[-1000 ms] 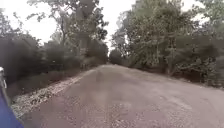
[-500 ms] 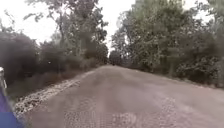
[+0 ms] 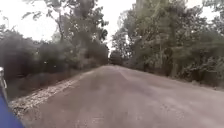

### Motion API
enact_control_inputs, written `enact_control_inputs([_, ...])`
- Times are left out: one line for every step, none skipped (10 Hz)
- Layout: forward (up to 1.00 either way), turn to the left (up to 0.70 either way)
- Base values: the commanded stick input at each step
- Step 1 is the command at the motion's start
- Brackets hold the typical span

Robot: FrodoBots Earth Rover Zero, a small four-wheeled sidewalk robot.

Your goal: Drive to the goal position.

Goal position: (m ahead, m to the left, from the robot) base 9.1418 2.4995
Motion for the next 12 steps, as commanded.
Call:
enact_control_inputs([0.7,0.0])
enact_control_inputs([0.7,0.0])
enact_control_inputs([0.7,0.0])
enact_control_inputs([0.7,0.0])
enact_control_inputs([0.7,0.0])
enact_control_inputs([0.7,0.0])
enact_control_inputs([0.7,0.0])
enact_control_inputs([0.7,0.0])
enact_control_inputs([0.7,0.0])
enact_control_inputs([0.7,0.0])
enact_control_inputs([0.7,0.0])
enact_control_inputs([0.7,0.0])
